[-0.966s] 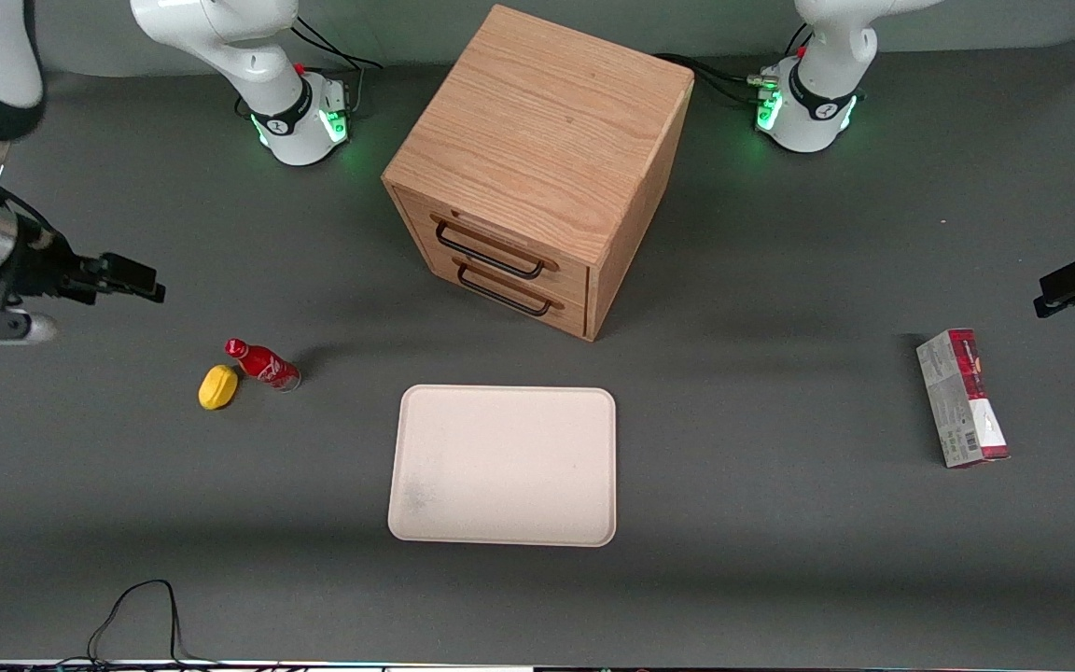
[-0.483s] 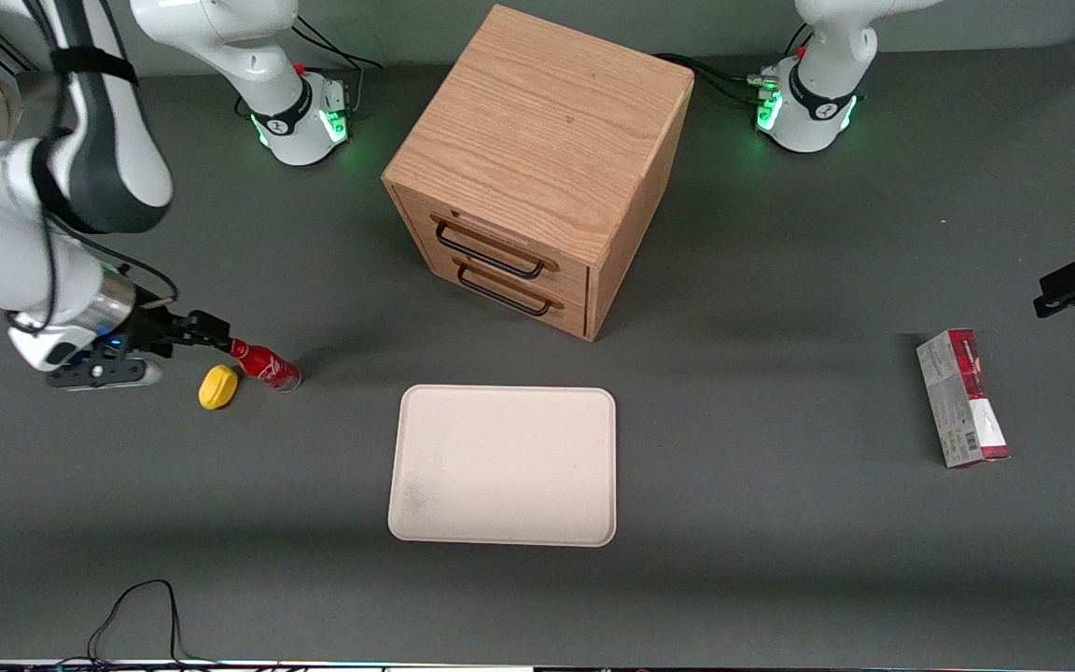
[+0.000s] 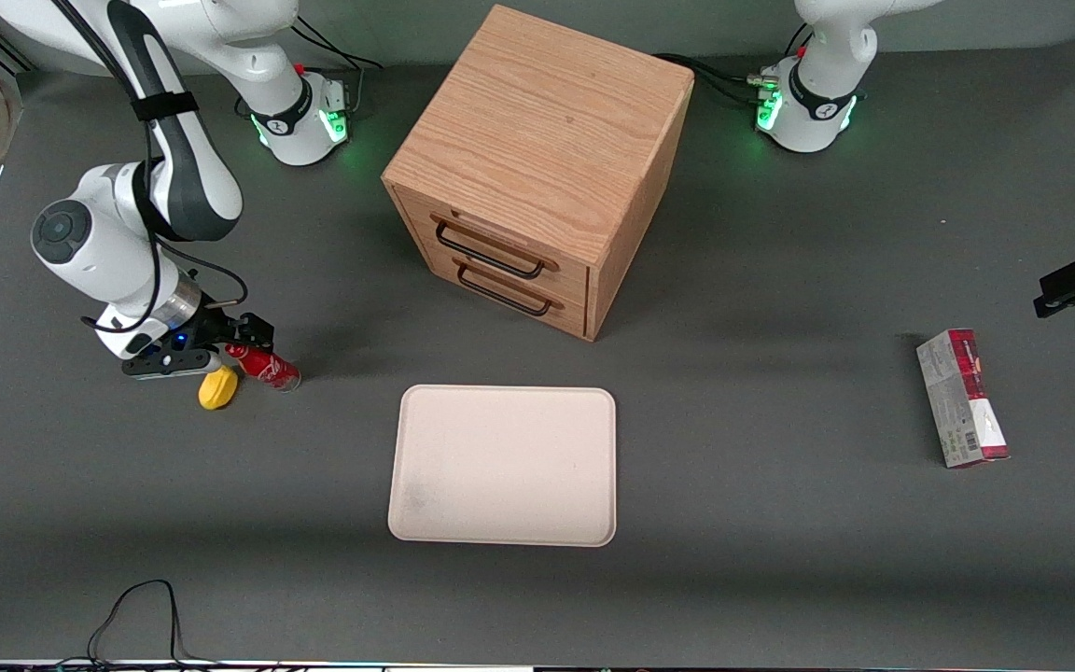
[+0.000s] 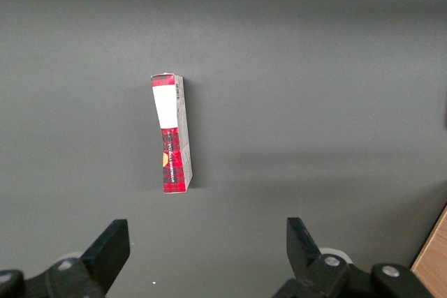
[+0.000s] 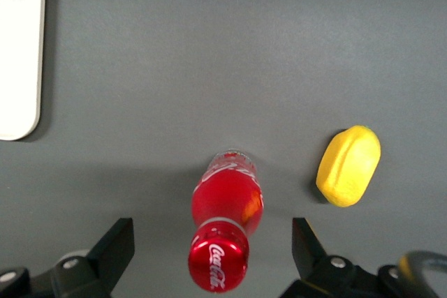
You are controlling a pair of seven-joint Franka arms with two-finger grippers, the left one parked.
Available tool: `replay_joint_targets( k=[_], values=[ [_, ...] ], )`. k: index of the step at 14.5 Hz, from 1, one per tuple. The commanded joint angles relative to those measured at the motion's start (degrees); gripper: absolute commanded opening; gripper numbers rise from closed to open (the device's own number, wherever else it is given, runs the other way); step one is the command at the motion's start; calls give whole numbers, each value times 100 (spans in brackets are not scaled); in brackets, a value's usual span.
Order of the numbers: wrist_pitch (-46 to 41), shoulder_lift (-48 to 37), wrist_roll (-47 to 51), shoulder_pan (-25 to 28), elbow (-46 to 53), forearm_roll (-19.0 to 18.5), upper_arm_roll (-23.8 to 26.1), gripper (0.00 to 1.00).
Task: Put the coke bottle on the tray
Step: 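Close the right gripper around the bottle's body and lift it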
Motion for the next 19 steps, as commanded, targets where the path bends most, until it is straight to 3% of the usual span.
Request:
replay_joint_targets(
  k=[1,3,4,5,6,12,19],
  values=[
    [115,-135,-189,16,-150,12,-27,99],
    [124,-135,-189,7,-124,12,-27,86],
    [124,-135,-198,-2,-106,3,-27,71],
    [124,-135,-198,-2,-97,3,-27,40],
    [133,-135,-242,-11,-88,3,-27,0],
    [-68,-118,-400,-63,341,-6,-36,0],
    [-3274,997,337,16,3984,-23,-27,0]
  ],
)
